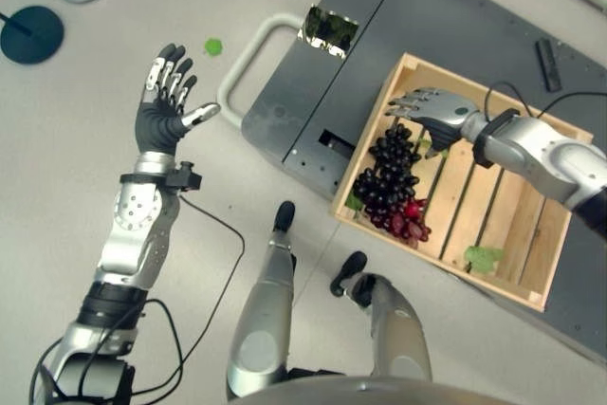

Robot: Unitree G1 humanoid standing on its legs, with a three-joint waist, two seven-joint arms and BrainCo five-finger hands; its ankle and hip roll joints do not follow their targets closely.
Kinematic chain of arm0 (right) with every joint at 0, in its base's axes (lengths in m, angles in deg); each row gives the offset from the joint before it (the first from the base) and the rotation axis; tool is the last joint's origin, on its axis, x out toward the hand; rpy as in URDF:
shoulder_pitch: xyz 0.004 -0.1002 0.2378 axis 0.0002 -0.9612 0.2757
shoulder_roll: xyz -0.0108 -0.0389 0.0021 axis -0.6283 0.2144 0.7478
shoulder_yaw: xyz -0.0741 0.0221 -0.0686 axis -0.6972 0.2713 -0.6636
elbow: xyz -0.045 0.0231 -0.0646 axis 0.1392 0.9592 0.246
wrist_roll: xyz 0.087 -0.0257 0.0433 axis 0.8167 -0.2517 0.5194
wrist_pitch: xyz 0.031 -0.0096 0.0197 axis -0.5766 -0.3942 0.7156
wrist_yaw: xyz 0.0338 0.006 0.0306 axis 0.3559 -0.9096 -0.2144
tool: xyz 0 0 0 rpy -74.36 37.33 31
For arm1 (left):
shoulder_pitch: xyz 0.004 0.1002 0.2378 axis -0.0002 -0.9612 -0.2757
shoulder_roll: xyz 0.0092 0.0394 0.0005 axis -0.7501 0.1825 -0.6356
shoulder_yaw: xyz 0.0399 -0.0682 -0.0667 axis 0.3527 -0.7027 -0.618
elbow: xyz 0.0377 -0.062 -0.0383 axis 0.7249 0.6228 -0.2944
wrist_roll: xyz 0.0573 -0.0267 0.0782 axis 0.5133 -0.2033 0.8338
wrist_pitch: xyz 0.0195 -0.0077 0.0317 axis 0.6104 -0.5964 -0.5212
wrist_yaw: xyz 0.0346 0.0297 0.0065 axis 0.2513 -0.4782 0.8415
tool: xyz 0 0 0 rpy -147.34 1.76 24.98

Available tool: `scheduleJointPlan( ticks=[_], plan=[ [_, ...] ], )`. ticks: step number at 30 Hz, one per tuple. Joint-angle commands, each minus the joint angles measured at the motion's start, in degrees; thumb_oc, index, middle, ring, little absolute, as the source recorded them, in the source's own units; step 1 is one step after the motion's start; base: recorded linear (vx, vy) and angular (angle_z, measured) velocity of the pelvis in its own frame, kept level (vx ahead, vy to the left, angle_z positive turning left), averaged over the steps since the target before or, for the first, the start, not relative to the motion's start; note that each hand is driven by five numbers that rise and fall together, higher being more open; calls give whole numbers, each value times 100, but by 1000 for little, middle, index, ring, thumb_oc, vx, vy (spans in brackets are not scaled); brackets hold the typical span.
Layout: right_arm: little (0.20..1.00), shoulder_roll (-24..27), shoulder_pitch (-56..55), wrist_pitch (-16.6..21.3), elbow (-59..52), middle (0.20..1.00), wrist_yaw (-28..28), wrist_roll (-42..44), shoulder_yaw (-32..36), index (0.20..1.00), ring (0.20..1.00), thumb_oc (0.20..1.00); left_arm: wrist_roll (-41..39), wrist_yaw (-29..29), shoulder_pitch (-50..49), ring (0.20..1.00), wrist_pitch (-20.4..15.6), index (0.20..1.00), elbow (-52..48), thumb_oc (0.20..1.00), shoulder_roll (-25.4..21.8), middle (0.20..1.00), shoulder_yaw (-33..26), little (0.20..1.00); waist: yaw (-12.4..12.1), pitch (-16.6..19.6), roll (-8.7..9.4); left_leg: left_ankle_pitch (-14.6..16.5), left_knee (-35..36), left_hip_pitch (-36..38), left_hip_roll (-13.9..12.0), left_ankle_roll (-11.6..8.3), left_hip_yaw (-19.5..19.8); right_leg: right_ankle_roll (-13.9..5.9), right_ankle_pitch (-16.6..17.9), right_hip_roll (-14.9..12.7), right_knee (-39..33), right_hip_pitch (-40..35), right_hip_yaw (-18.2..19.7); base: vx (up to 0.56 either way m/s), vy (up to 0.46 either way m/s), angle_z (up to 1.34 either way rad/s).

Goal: Pick up the fruits from the basket on one side to the basket on the other side

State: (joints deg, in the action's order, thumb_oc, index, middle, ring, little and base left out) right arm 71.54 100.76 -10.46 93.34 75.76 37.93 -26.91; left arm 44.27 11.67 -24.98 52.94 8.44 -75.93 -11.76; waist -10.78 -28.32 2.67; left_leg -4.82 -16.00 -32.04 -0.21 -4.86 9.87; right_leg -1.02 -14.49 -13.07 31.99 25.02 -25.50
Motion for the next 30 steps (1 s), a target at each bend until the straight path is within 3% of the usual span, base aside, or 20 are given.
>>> scheduleJointPlan(
  ticks=[1,8,21,26,30],
  plan=[
    [1000,-10,656,99,24,1000,156,-127,-324,1000,1000,1000,32,-132,336,1000,-374,1000,-160,1000,-140,1000,-57,1000,-109,-44,21,670,-616,45,47,117,57,-539,206,-60,-140,-195,167,-13,-11,8],
    [1000,-180,839,148,295,1000,192,-348,-696,1000,1000,1000,22,-213,502,1000,-421,1000,-176,1000,-187,1000,10,1000,-132,-145,-1,716,-853,-258,106,111,129,-504,99,-77,118,82,142,-12,-8,3],
    [1000,-543,840,285,542,1000,53,-951,-1346,1000,1000,1000,61,-229,579,1000,-387,1000,-188,1000,-191,1000,121,1000,-199,-148,29,594,-663,-399,114,76,306,-462,137,-29,3,187,-8,-10,-15,5],
    [1000,-265,666,308,157,1000,191,-841,-1058,1000,1000,1000,102,-201,427,1000,-377,1000,-291,1000,-181,1000,29,1000,-149,-148,69,576,-602,-365,109,69,327,-464,153,-21,-31,156,-33,-4,3,2],
    [1000,323,358,359,-650,1000,386,-391,-365,1000,1000,1000,156,-227,254,1000,-373,1000,-388,1000,-158,1000,-178,1000,-58,-148,144,563,-571,-326,110,57,325,-472,168,-14,-52,126,-35,3,7,2]
  ],
)
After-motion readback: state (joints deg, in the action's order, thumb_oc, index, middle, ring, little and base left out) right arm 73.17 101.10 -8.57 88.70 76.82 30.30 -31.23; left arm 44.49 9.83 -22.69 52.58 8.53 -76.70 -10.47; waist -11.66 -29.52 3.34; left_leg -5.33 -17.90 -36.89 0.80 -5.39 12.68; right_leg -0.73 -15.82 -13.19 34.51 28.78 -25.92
